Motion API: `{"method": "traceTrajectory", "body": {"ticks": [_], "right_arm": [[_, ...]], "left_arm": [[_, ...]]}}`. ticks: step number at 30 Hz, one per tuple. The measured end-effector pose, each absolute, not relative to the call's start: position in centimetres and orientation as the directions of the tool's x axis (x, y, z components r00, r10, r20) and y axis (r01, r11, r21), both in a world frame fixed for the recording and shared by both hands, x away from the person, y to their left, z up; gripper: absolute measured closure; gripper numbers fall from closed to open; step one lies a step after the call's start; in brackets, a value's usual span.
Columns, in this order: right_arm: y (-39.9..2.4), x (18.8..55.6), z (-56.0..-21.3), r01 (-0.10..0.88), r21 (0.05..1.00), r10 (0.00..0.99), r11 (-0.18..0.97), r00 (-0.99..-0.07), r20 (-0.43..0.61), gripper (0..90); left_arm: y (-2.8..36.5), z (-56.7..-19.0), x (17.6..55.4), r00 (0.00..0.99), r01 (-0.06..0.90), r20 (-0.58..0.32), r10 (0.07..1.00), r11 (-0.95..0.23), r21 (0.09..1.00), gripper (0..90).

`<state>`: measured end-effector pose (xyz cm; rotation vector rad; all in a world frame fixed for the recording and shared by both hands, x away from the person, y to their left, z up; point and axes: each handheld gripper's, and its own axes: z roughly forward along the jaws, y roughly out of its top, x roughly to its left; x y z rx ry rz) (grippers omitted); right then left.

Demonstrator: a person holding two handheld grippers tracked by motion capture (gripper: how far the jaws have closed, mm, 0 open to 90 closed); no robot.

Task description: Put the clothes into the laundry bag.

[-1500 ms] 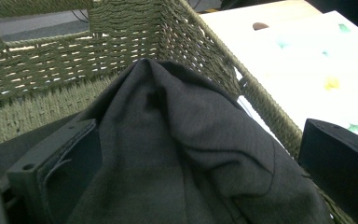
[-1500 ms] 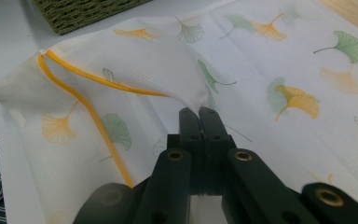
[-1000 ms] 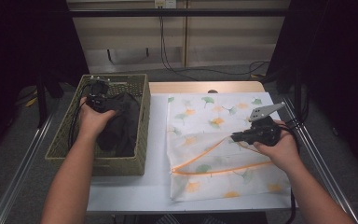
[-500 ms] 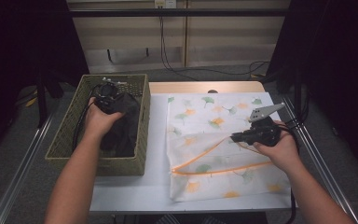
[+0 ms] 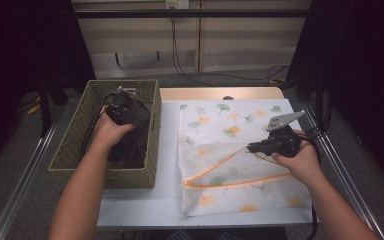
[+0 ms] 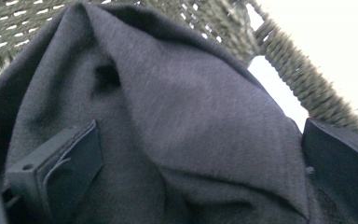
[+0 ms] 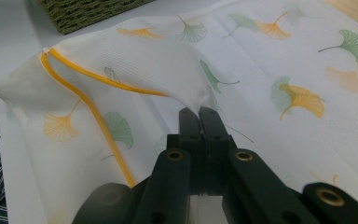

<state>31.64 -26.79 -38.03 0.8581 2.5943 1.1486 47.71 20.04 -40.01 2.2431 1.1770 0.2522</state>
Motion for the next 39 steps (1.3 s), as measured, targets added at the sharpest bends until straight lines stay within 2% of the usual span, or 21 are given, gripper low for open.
{"method": "traceTrajectory", "body": {"ticks": [2, 3, 12, 15, 21, 27, 34, 39], "right_arm": [[-26.8, 31.6, -38.0, 0.436, 0.723, 0.572, 0.536, -0.817, 0.069, 89.9], [-26.8, 31.6, -38.0, 0.434, 0.723, 0.568, 0.537, -0.820, 0.071, 89.9], [-26.9, 31.6, -38.1, 0.438, 0.721, 0.570, 0.536, -0.818, 0.074, 89.8], [-26.9, 31.6, -38.1, 0.435, 0.724, 0.567, 0.536, -0.820, 0.072, 89.8], [-26.9, 31.5, -38.3, 0.435, 0.722, 0.563, 0.538, -0.823, 0.076, 89.6], [-27.0, 31.4, -38.3, 0.435, 0.725, 0.563, 0.534, -0.822, 0.079, 89.3], [-27.2, 31.3, -38.4, 0.432, 0.727, 0.560, 0.533, -0.825, 0.080, 88.9], [-27.2, 31.3, -38.3, 0.431, 0.730, 0.556, 0.530, -0.827, 0.084, 88.8]], "left_arm": [[20.0, -40.0, 47.6, 0.588, 0.687, -0.066, 0.806, -0.455, 0.567, 0.0], [19.9, -40.1, 47.6, 0.575, 0.690, -0.074, 0.815, -0.434, 0.580, 0.0], [21.0, -39.7, 47.8, 0.555, 0.724, -0.030, 0.831, -0.465, 0.509, 0.0], [21.3, -39.6, 47.8, 0.543, 0.715, 0.015, 0.840, -0.471, 0.517, 0.0], [22.1, -39.8, 48.1, 0.526, 0.726, 0.006, 0.850, -0.452, 0.519, 0.0], [22.2, -40.2, 48.2, 0.533, 0.709, 0.044, 0.845, -0.474, 0.522, 0.0], [23.2, -41.4, 48.9, 0.534, 0.748, -0.089, 0.841, -0.421, 0.513, 0.0], [23.0, -41.5, 48.7, 0.539, 0.739, -0.068, 0.840, -0.432, 0.518, 0.0]]}}
